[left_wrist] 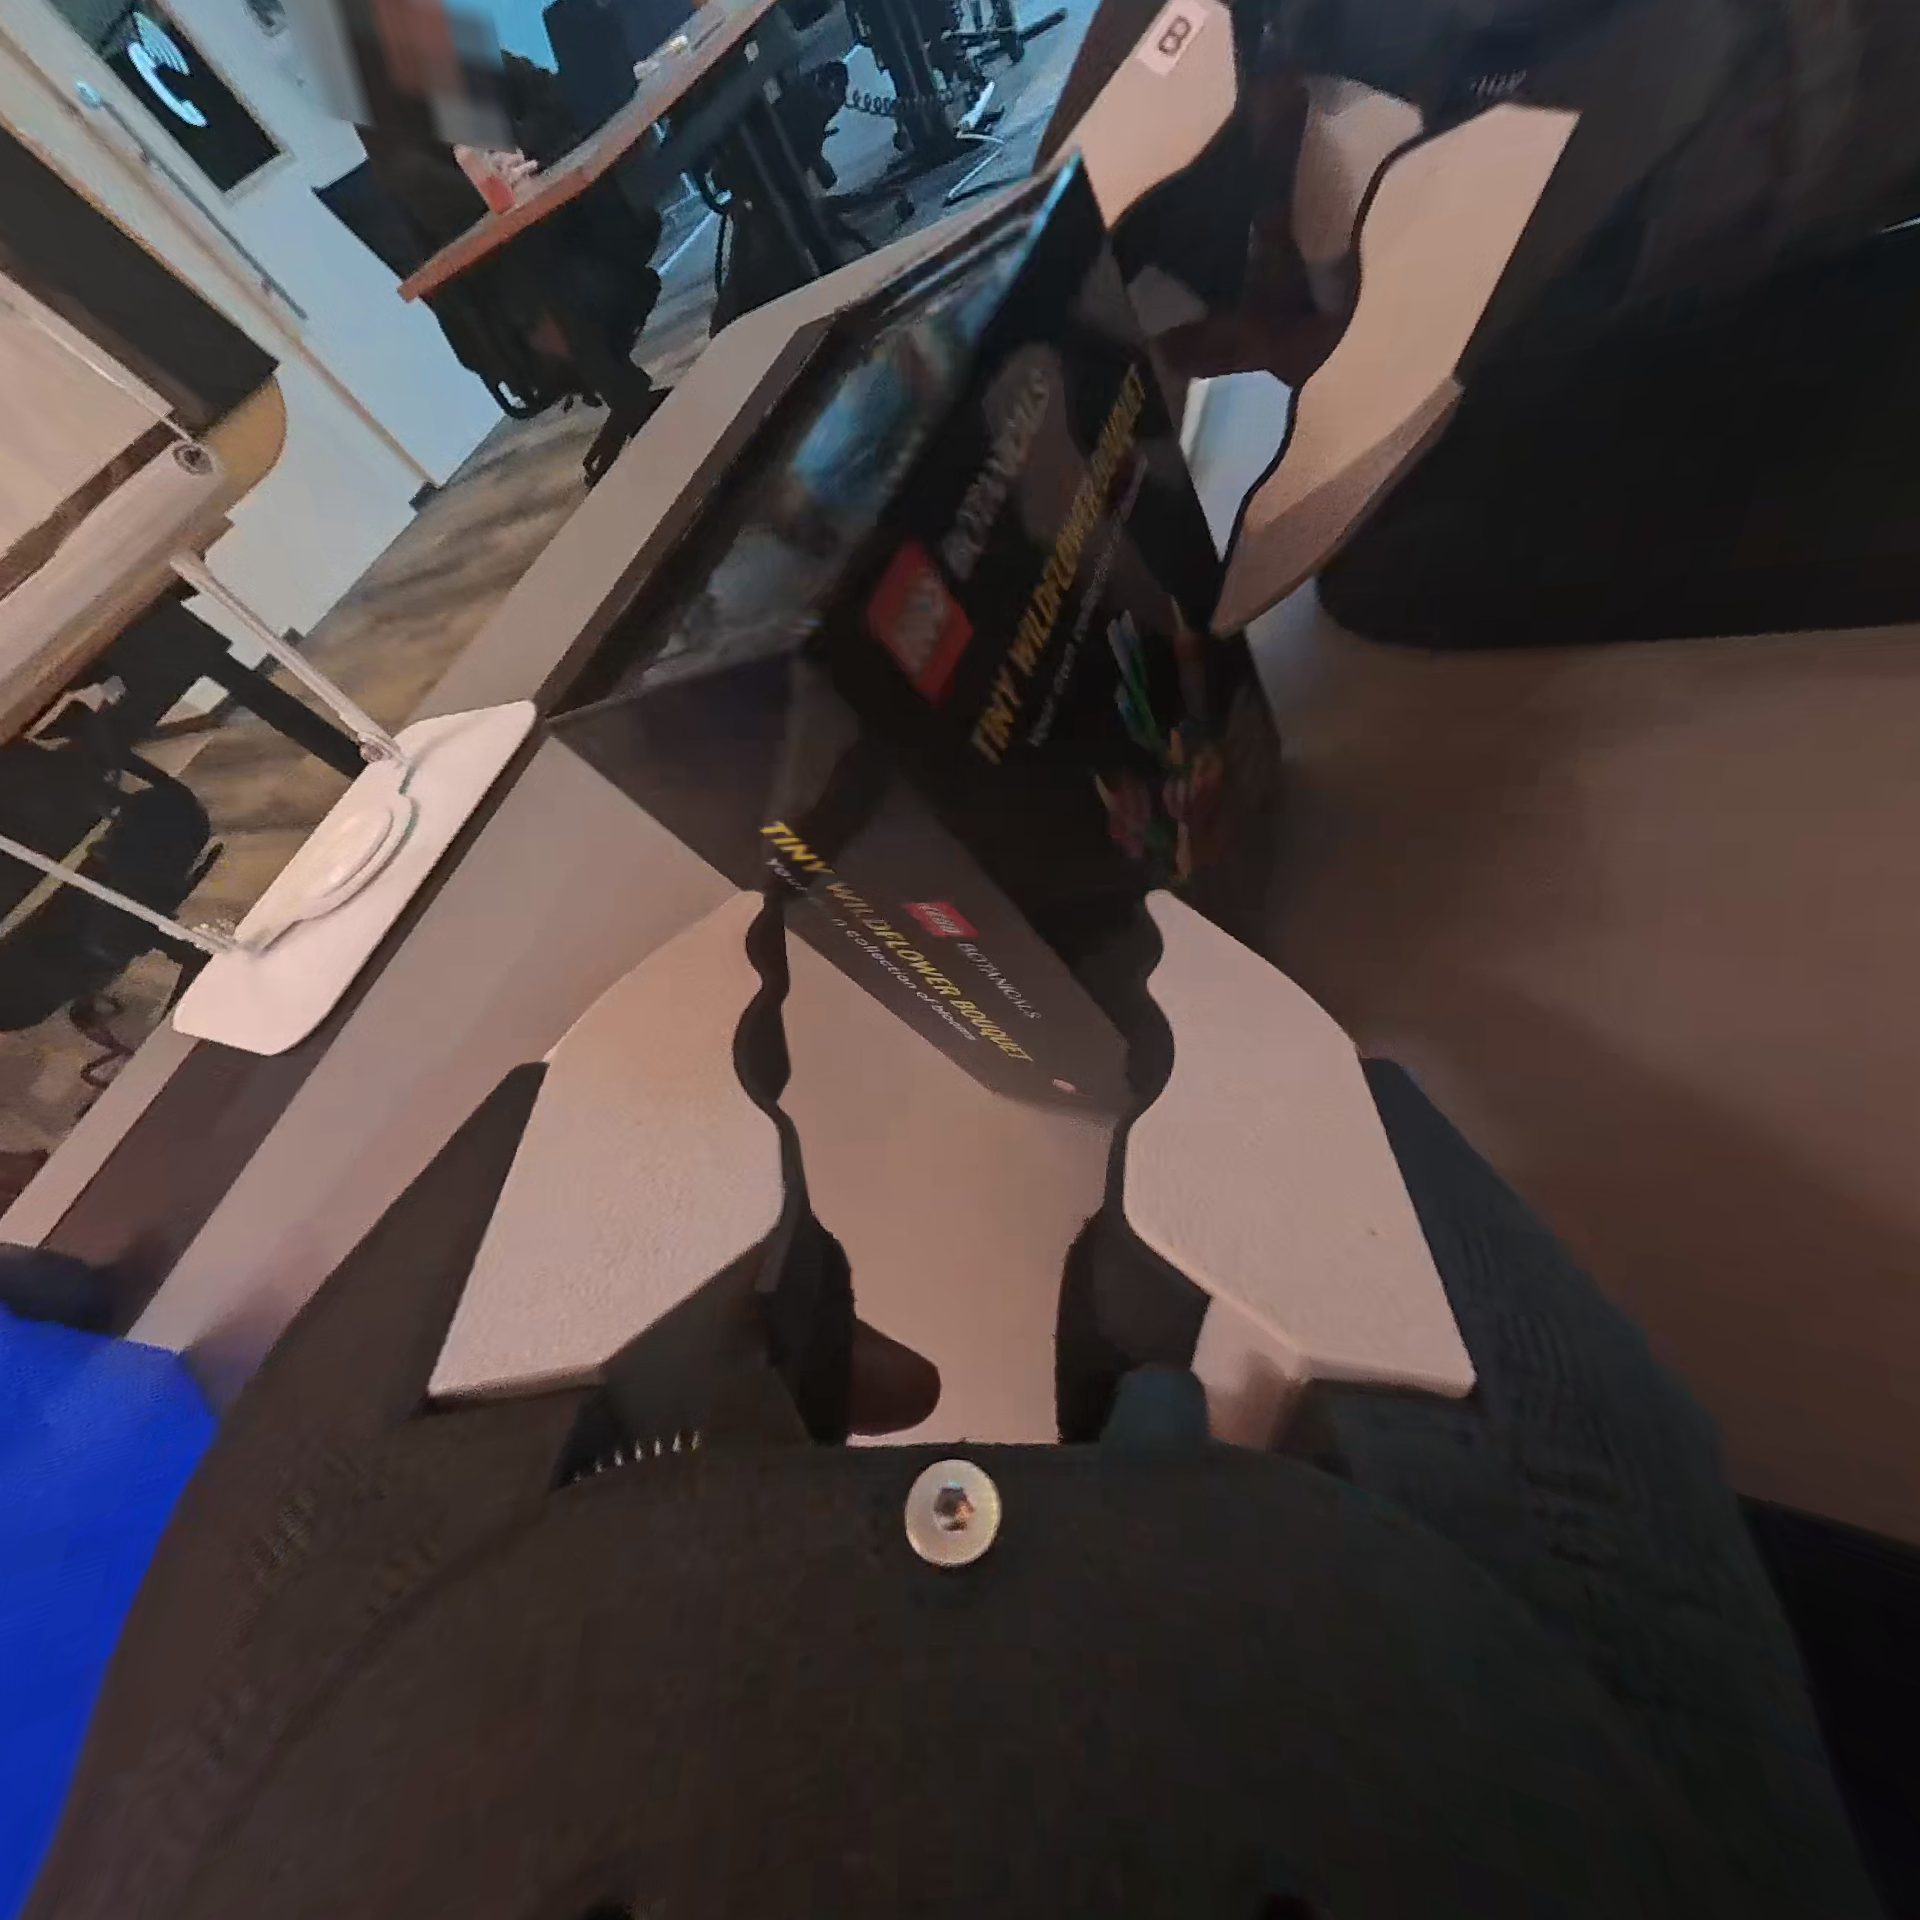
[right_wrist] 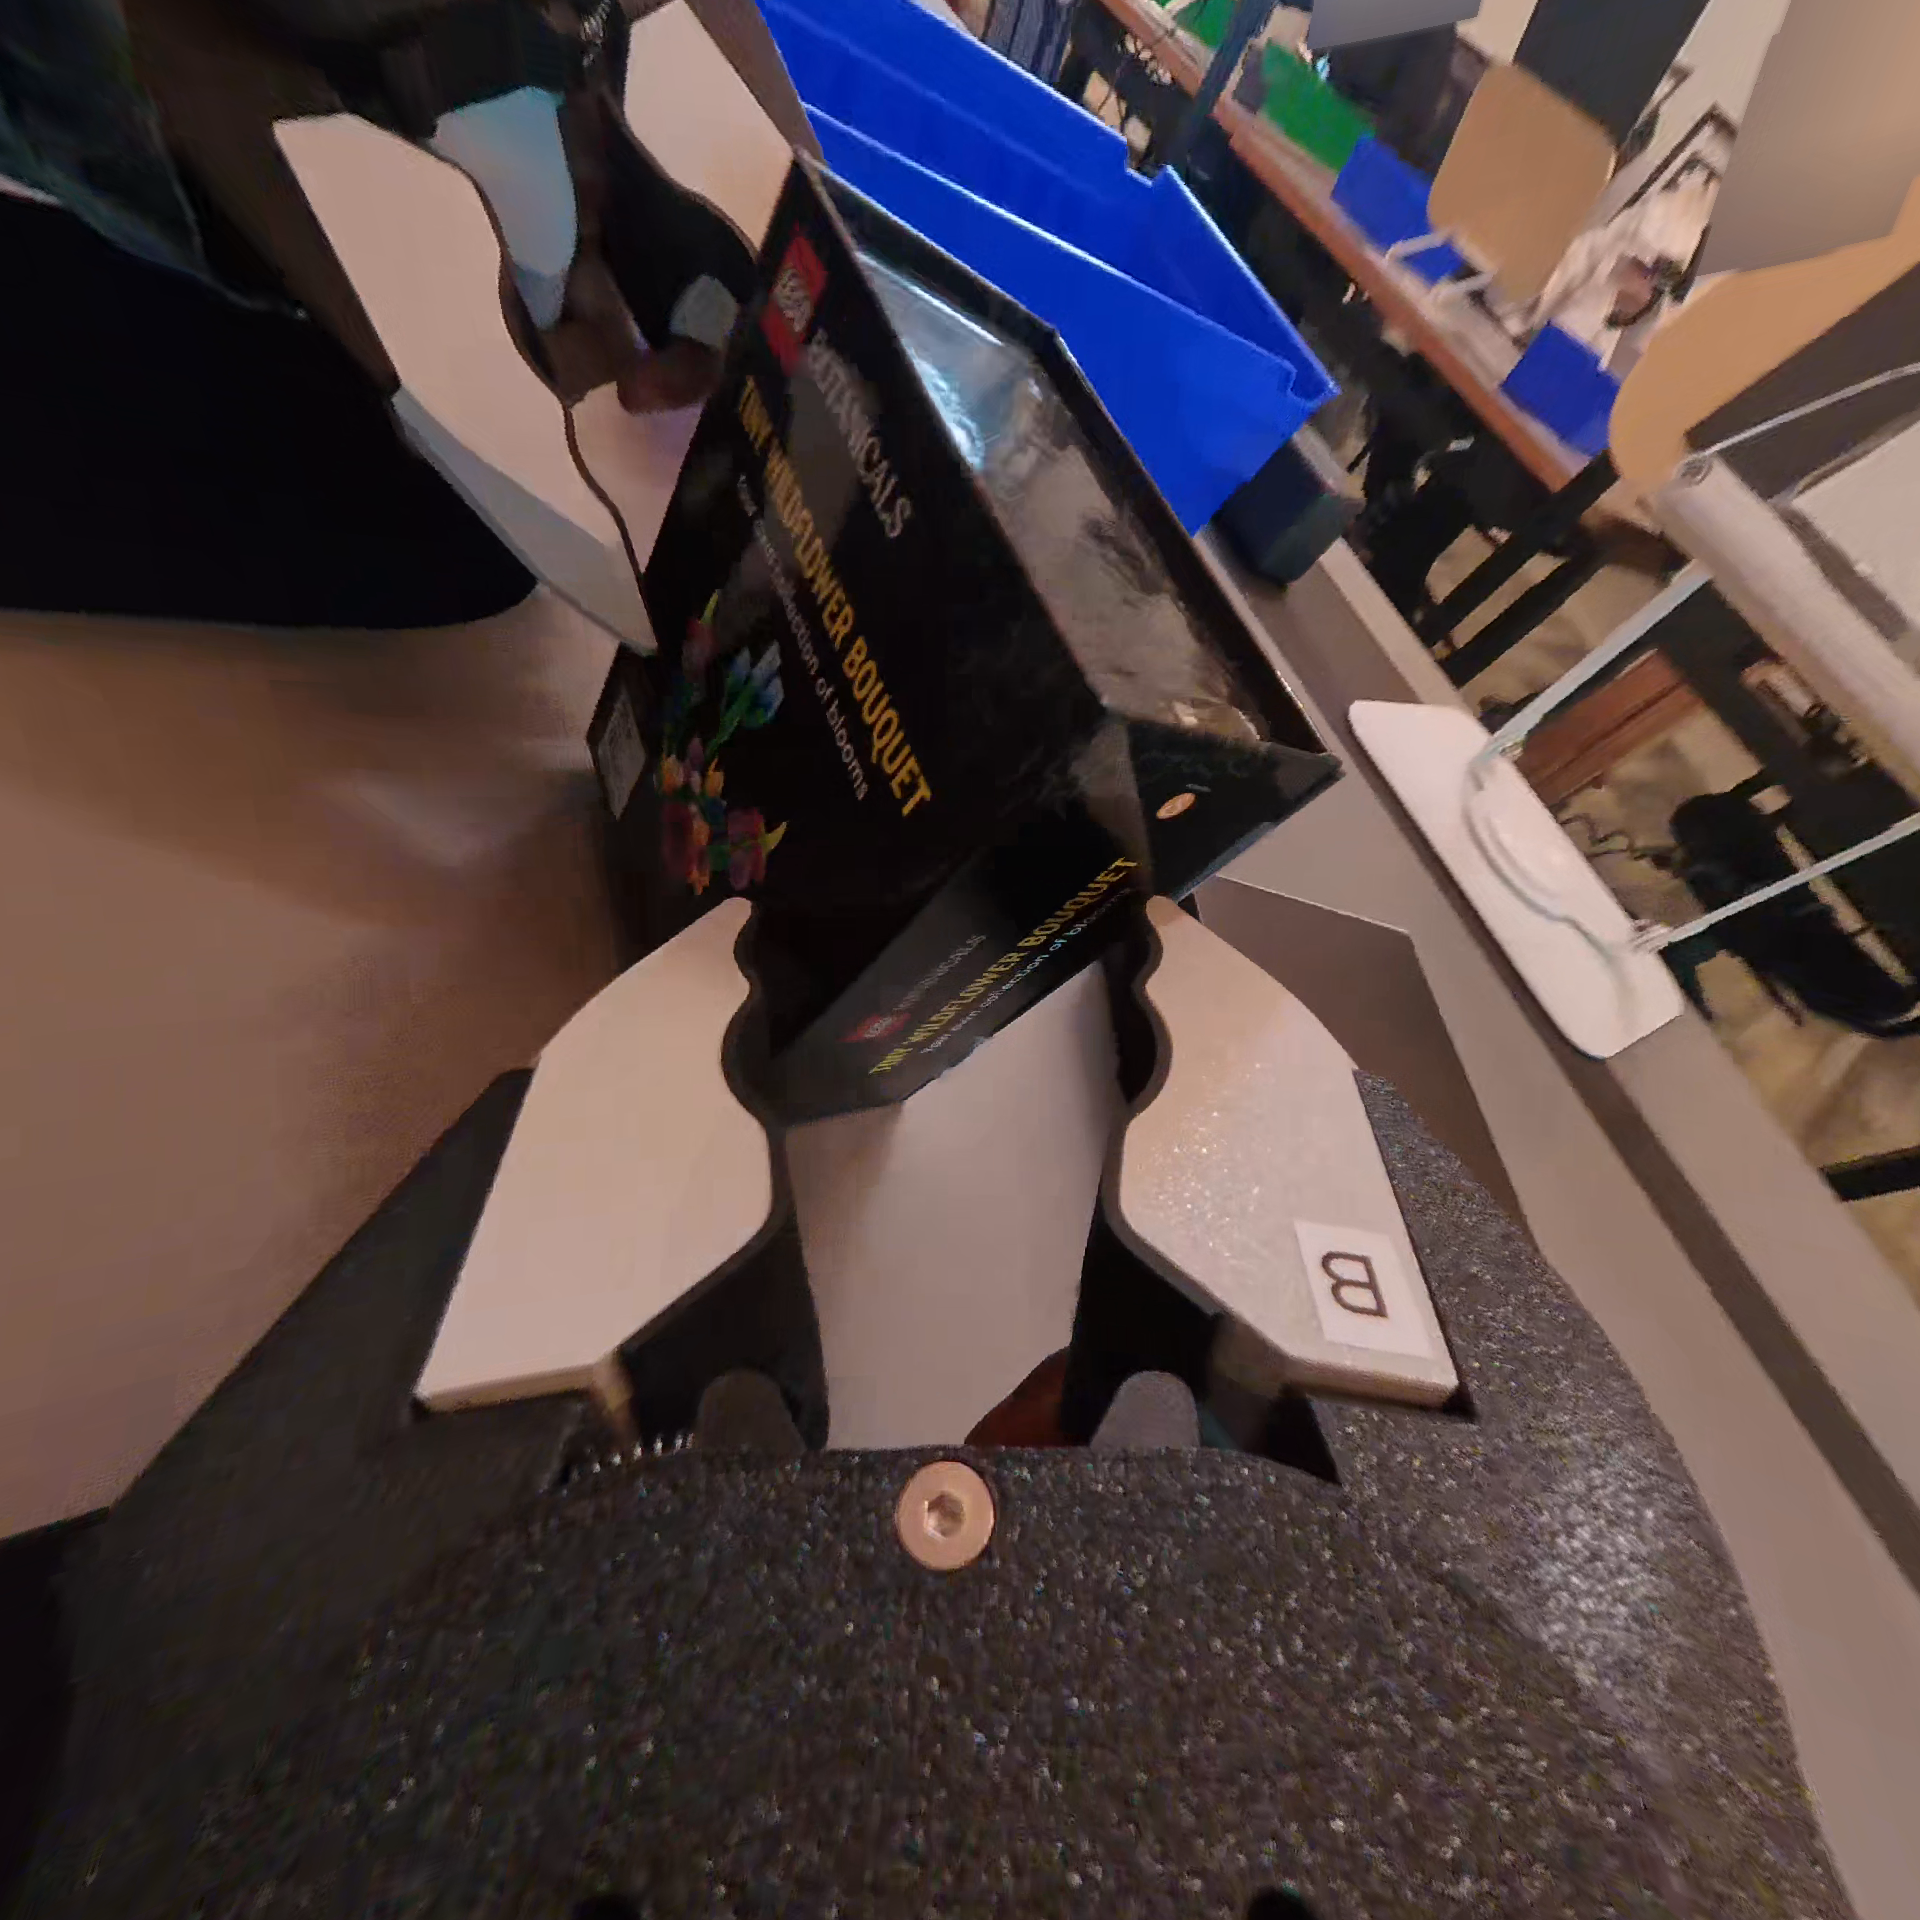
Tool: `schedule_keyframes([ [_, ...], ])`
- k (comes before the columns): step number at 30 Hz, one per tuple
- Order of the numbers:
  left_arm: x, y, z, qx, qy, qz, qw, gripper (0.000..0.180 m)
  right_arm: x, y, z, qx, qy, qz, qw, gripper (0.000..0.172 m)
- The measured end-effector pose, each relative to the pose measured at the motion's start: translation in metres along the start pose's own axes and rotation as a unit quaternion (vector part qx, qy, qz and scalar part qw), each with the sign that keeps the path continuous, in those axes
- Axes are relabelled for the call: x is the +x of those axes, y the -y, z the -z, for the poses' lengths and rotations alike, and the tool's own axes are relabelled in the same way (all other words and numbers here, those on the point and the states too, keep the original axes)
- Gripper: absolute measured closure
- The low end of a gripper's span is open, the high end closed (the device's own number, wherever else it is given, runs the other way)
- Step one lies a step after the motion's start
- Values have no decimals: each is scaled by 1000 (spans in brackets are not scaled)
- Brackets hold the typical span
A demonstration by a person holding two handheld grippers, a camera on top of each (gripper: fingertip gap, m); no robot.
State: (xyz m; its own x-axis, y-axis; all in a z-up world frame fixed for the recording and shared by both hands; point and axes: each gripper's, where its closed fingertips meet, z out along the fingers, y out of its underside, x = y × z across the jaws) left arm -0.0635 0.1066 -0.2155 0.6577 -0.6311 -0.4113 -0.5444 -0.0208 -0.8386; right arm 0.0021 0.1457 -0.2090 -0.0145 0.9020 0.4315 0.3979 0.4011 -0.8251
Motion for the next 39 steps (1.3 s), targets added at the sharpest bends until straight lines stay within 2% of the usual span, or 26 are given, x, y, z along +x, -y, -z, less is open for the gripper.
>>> schedule_keyframes([
  [3,9,-1,5,-11,-28,18,999,123,-4,1,5,10,-2,-1,1000,111],
  [5,13,-7,4,-35,-38,25,998,118,-7,2,8,15,17,-25,999,109],
  [8,6,-7,4,-27,-32,62,997,77,-7,0,10,8,59,-74,995,80],
  [9,4,-5,4,-19,-39,81,996,68,-6,-1,10,1,75,-93,993,72],
  [11,5,-5,0,-14,-74,108,991,65,-2,0,9,8,104,-116,988,70],
  [13,7,-2,-6,-2,-109,125,986,69,0,5,6,23,134,-125,983,74],
  [14,7,4,-6,11,-126,130,983,86,0,8,4,27,149,-126,980,84],
  [15,8,11,-4,30,-136,136,981,111,0,11,3,30,160,-124,979,101],
  [20,-15,40,4,36,-120,108,986,112,16,29,5,25,160,-93,982,103],
  [23,-53,67,1,29,-112,98,989,112,53,50,9,21,152,-81,985,103],
  [26,-100,78,-22,26,-101,79,991,111,103,53,0,-11,144,-65,987,104],
  [32,-183,51,-90,0,-82,88,993,111,199,19,-50,-37,139,-45,989,104],
  [39,-230,-18,-149,-48,-85,140,985,111,246,-43,-112,-94,150,-55,983,105],
])
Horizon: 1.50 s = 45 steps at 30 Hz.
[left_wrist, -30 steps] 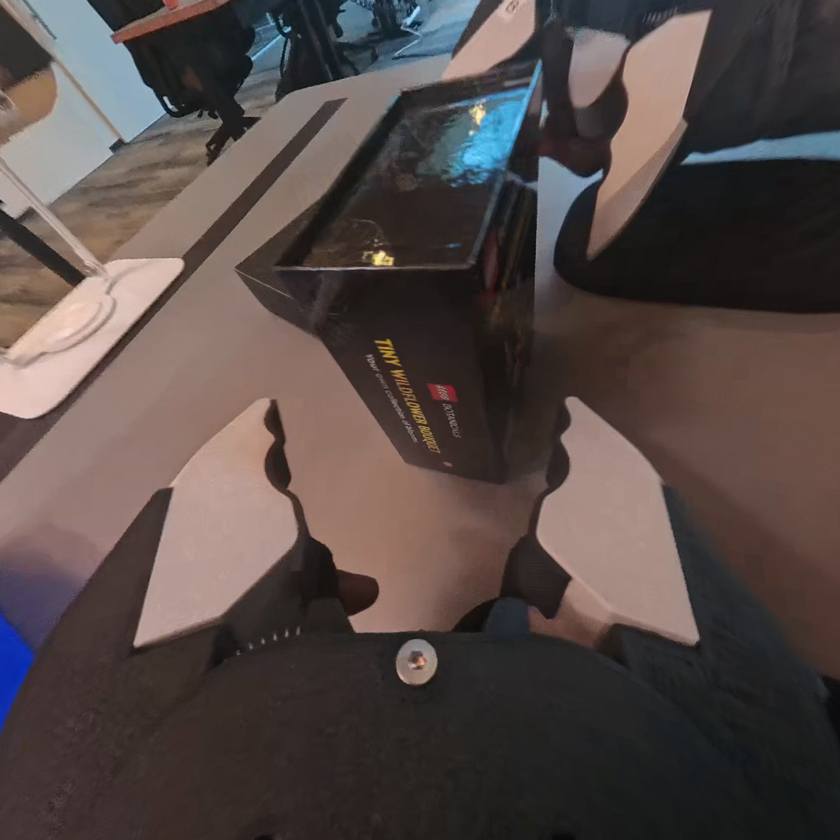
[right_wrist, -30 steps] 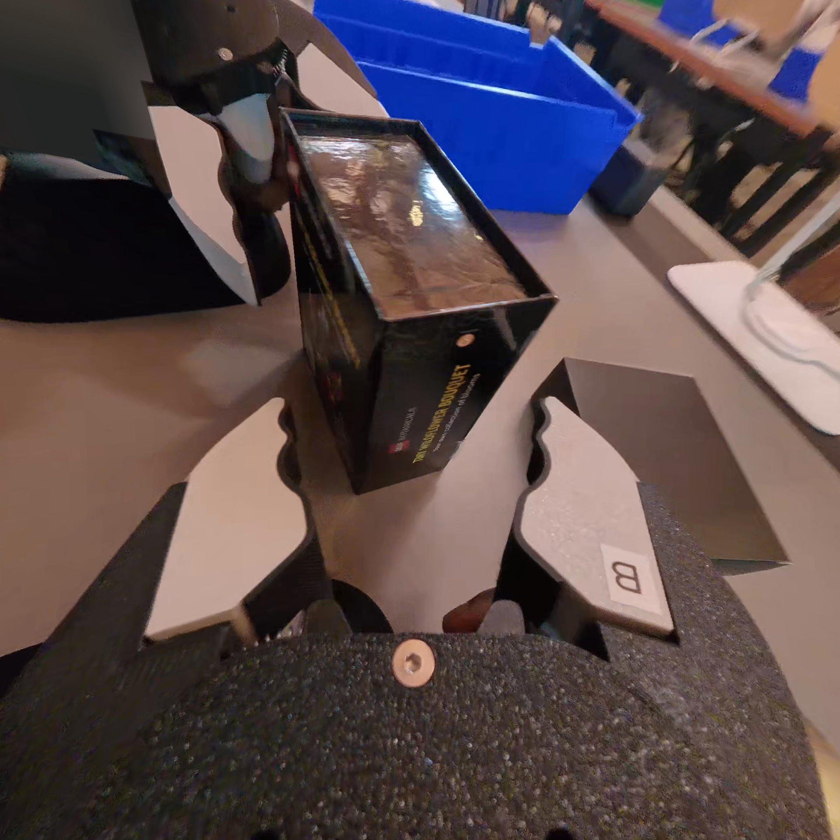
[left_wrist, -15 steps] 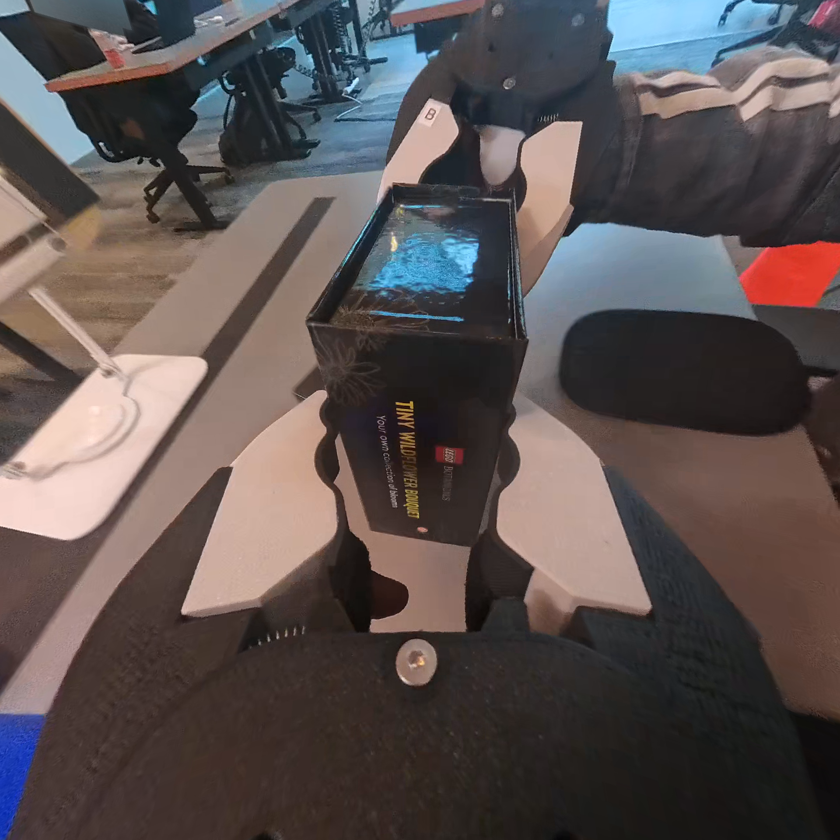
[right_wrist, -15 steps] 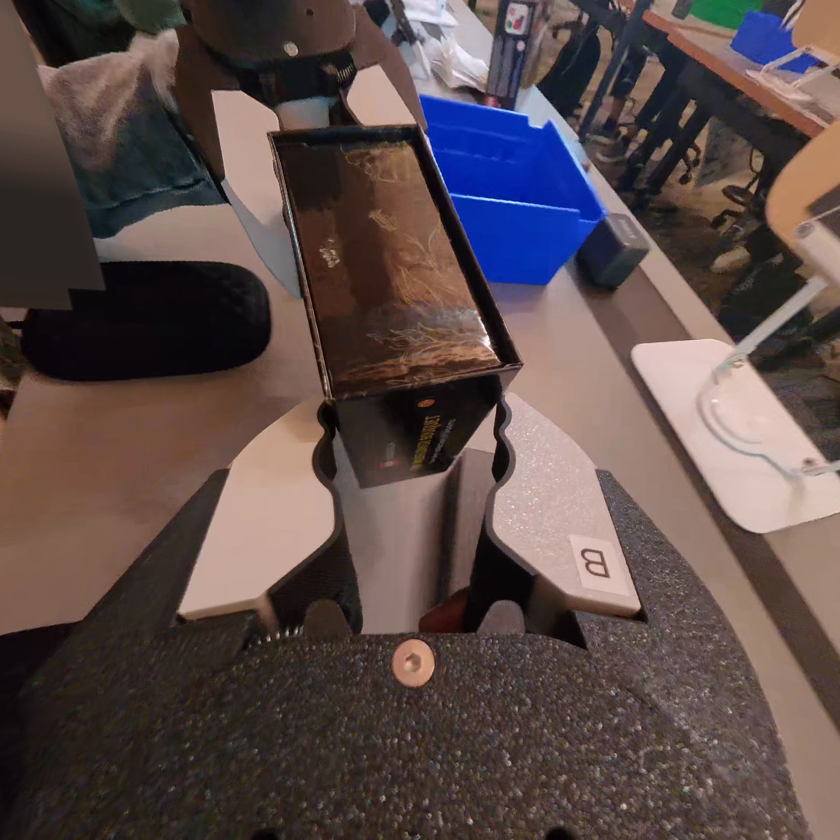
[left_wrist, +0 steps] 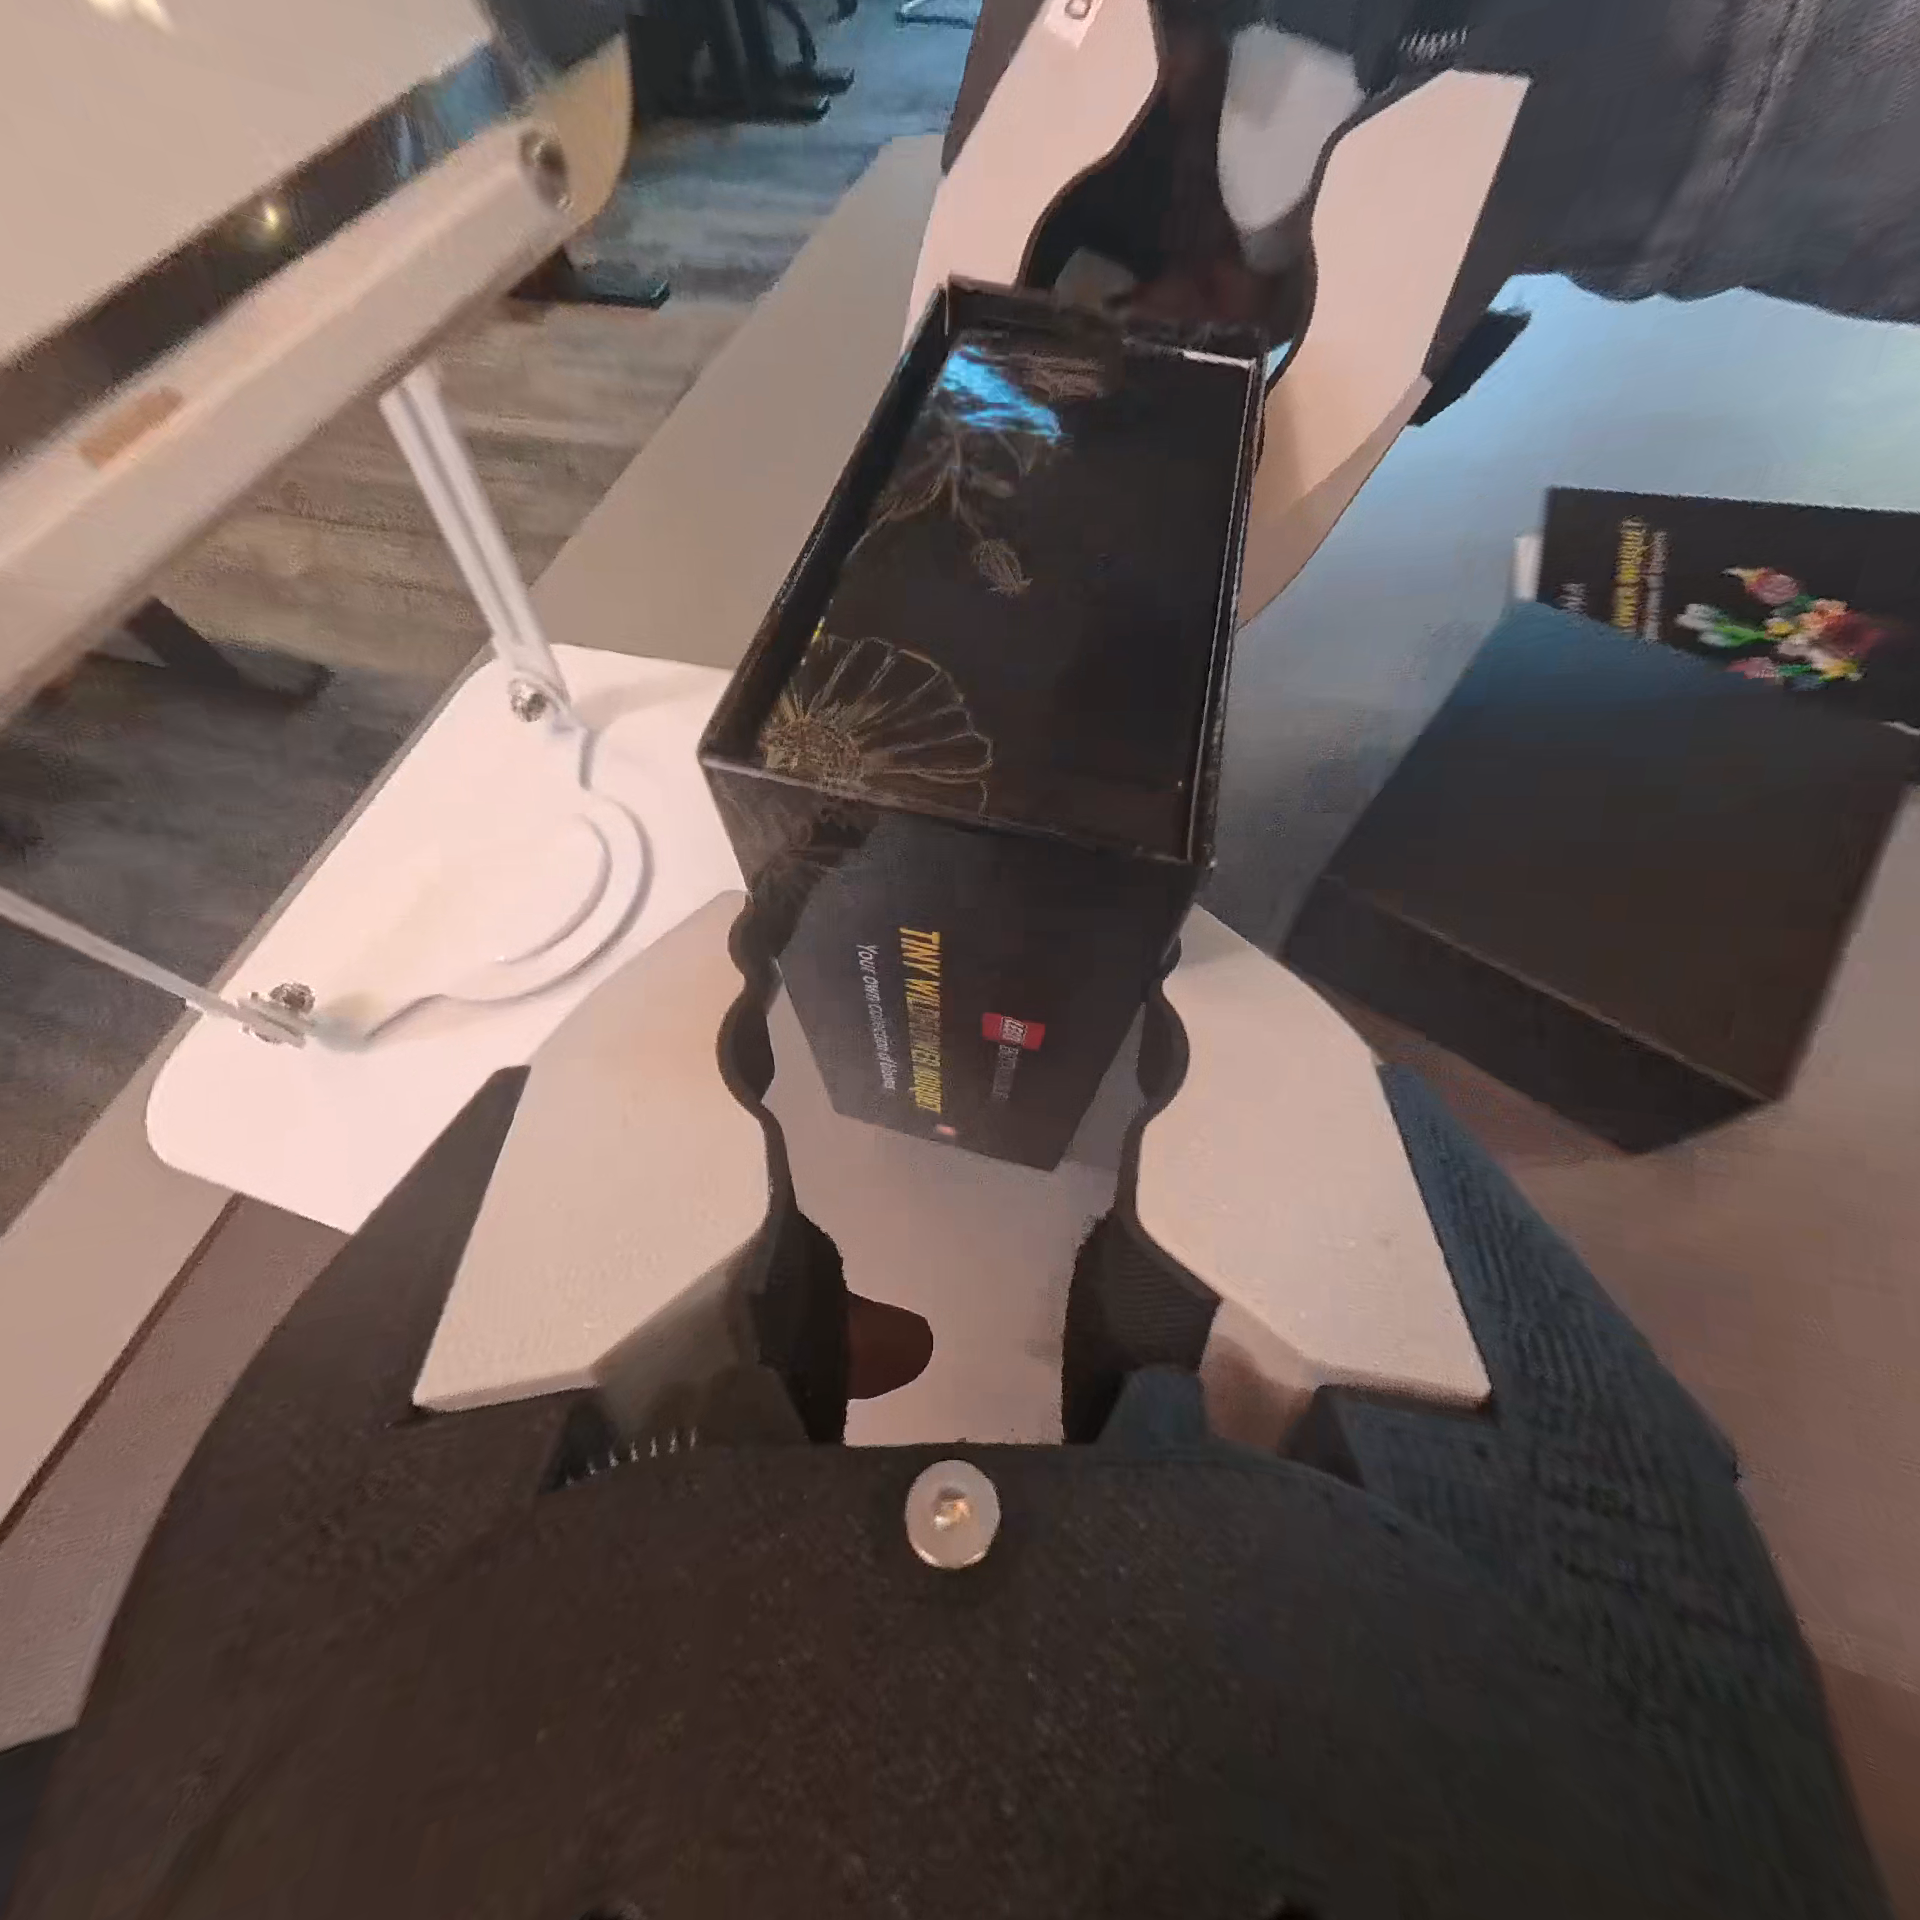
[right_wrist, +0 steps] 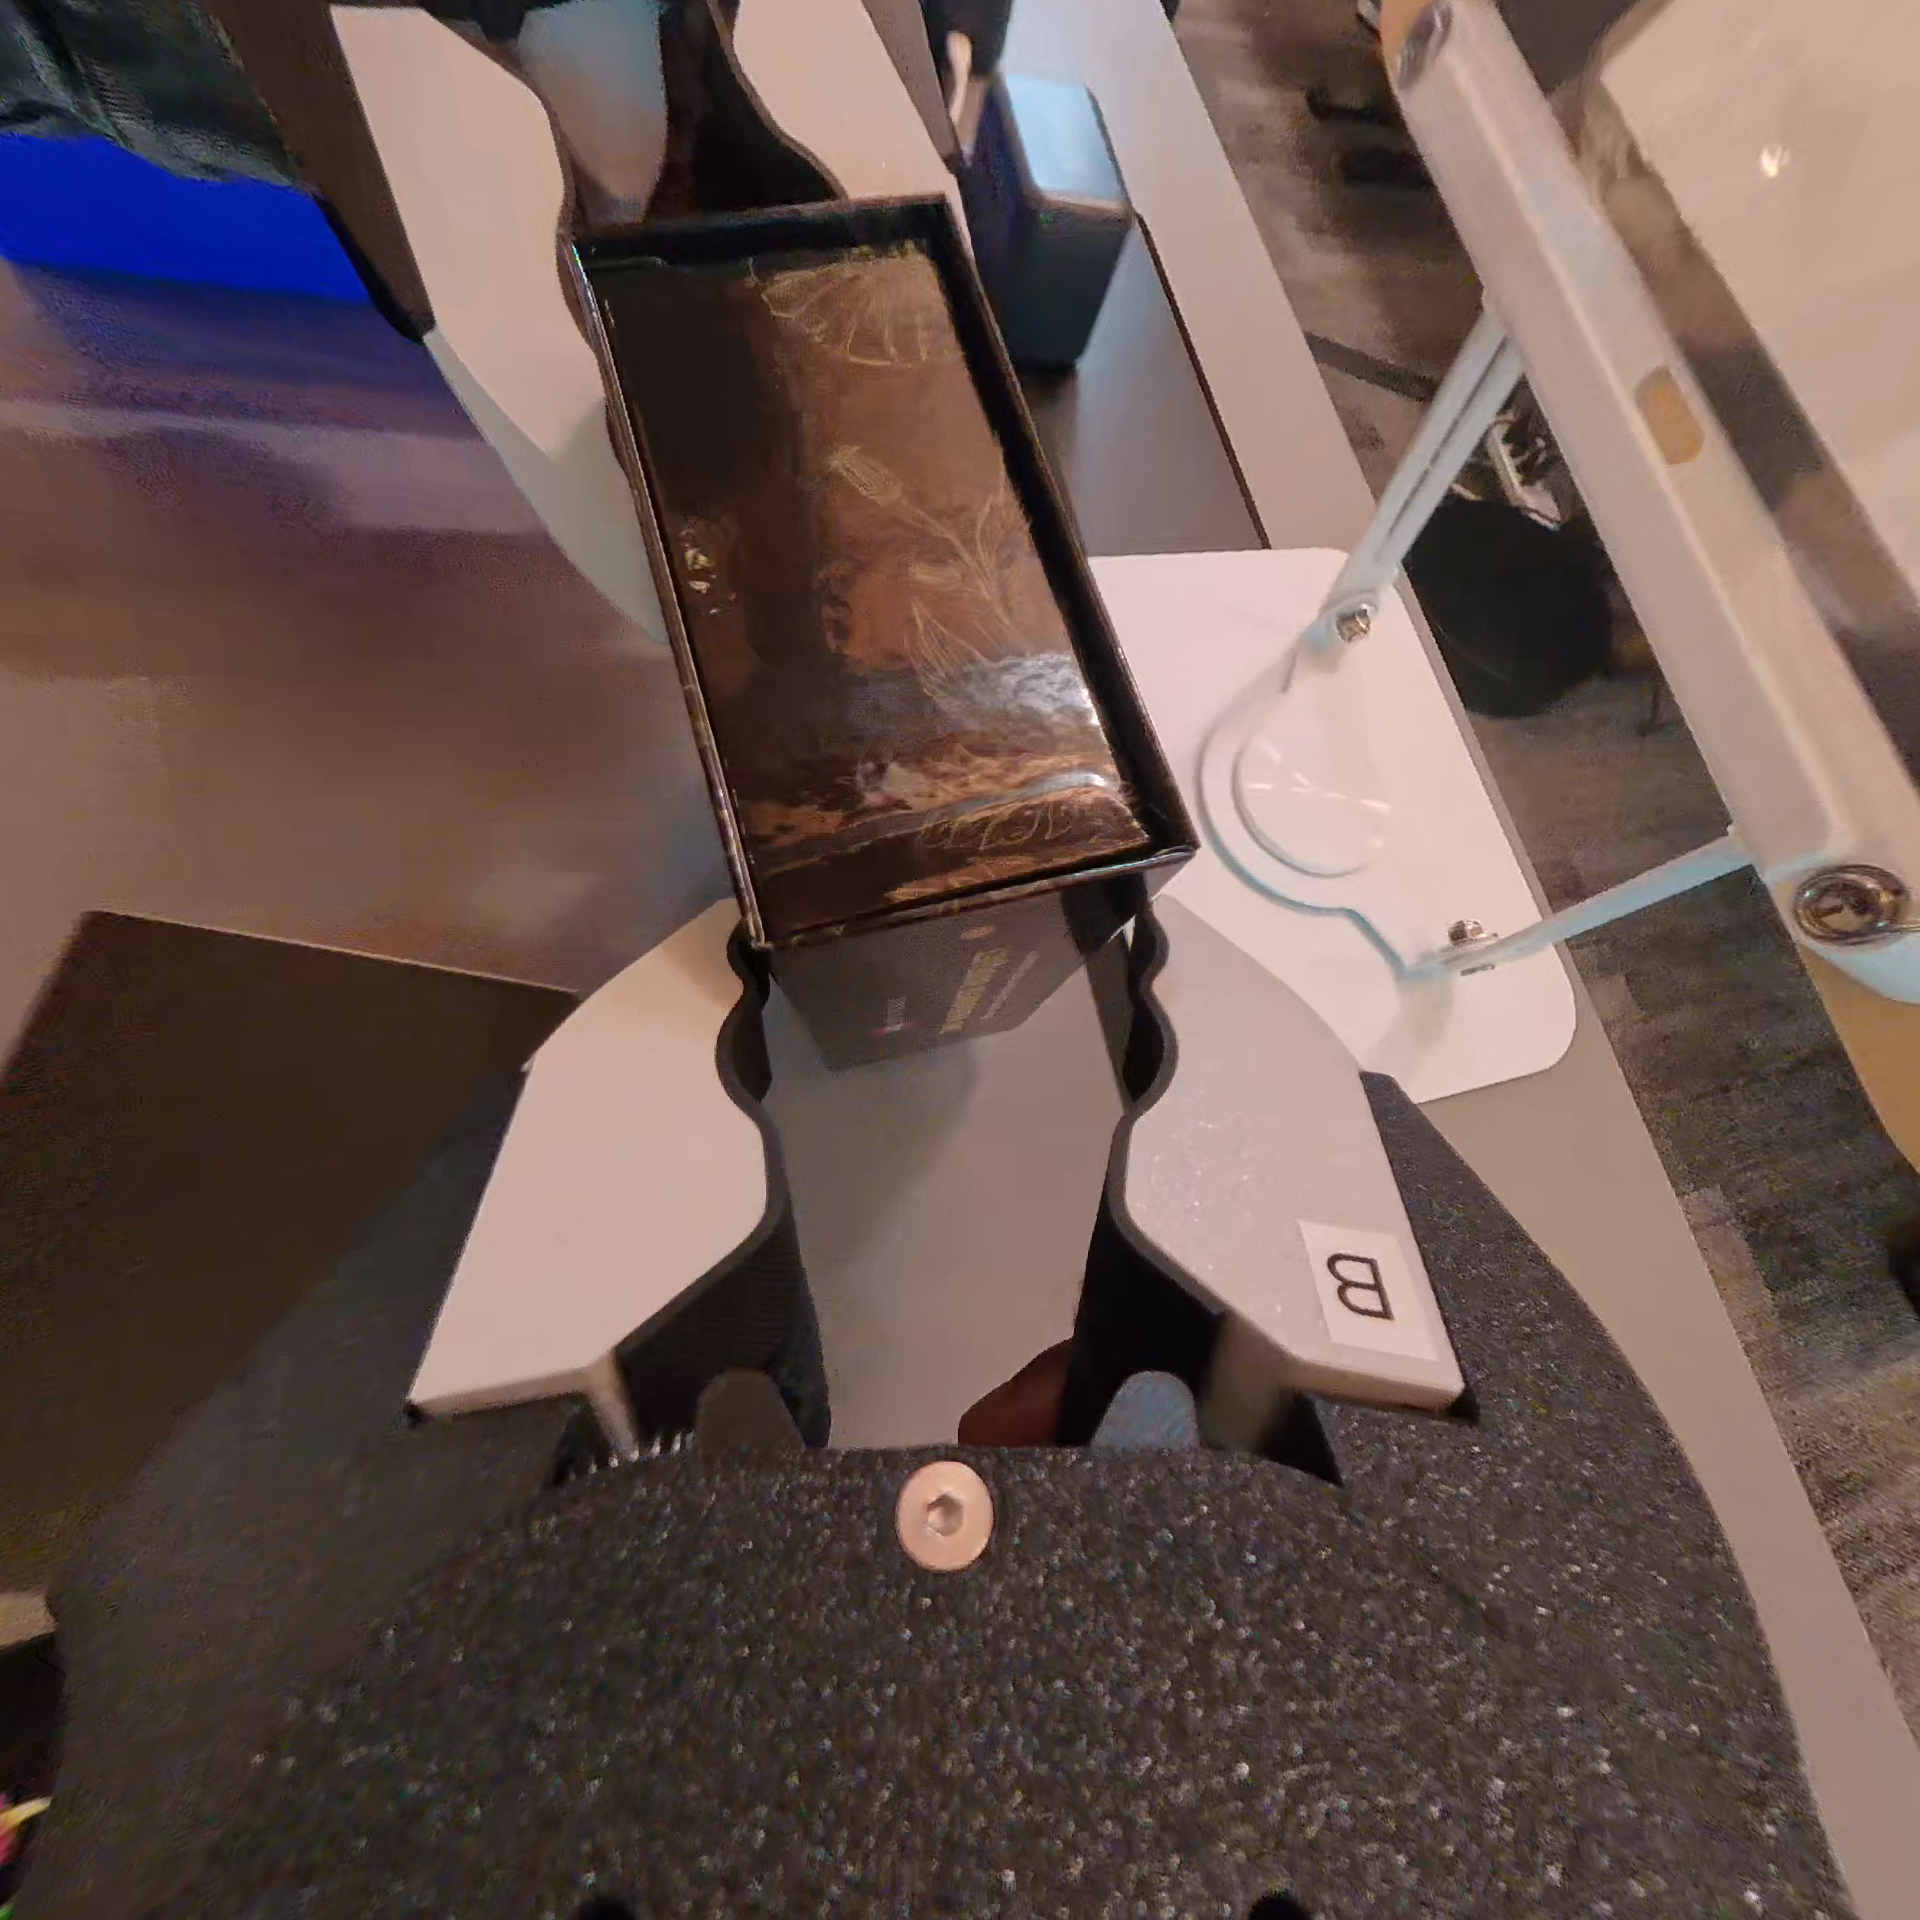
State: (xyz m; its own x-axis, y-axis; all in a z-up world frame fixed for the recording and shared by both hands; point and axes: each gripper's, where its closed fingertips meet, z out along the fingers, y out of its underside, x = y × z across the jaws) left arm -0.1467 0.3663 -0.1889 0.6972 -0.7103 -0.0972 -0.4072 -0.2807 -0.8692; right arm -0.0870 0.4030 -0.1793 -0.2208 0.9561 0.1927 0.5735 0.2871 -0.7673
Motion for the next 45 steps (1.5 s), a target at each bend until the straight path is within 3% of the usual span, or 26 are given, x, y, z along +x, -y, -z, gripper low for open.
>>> schedule_keyframes([
  [7,-36,-20,-15,-12,-22,51,998,112,30,-8,-25,-37,4,-32,999,104],
  [13,-50,-20,-19,-26,-24,30,999,112,41,-11,-32,-47,-5,-45,998,104],
  [34,-59,-25,-25,-16,-2,22,1000,113,51,-14,-36,-27,-5,-42,999,103],
  [35,-62,-26,-25,-20,6,29,999,108,51,-14,-36,-27,-8,-43,999,103],
  [39,-66,-15,-16,-7,38,58,998,63,51,-4,-30,-2,-21,-72,997,67],
  [42,-66,10,10,36,91,47,994,49,44,12,-8,37,-39,-88,995,54],
  [45,-68,26,47,35,193,46,979,36,17,18,20,41,-64,-72,995,42],
])
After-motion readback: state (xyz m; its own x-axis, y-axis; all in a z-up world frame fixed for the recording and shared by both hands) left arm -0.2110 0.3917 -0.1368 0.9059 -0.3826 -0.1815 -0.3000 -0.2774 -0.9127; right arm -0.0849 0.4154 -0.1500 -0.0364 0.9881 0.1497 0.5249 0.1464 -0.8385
